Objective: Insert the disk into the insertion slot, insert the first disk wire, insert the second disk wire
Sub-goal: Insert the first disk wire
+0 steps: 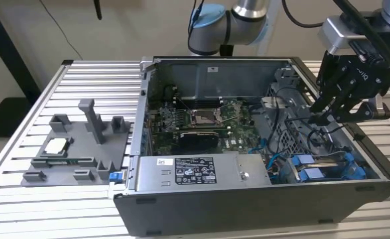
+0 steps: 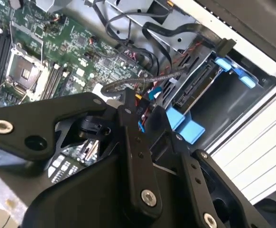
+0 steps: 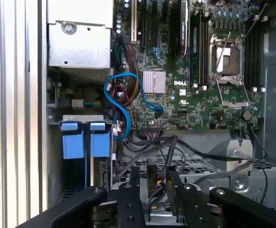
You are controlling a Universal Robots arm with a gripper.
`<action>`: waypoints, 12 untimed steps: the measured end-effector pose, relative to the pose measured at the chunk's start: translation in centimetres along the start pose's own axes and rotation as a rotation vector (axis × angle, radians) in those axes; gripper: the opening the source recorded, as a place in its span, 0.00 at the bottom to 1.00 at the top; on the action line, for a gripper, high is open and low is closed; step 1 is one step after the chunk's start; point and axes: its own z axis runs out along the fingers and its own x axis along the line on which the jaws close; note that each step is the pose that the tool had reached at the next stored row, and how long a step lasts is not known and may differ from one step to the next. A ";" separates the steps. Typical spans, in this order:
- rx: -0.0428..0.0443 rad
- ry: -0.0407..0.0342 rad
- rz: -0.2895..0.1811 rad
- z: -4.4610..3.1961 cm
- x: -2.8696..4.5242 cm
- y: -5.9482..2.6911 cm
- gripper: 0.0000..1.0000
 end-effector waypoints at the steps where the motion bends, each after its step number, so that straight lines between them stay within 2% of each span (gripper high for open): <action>1: 0.0000 0.0000 0.000 0.00 0.00 0.00 0.36; 12: 0.0001 -0.0043 0.000 0.09 0.02 0.16 0.34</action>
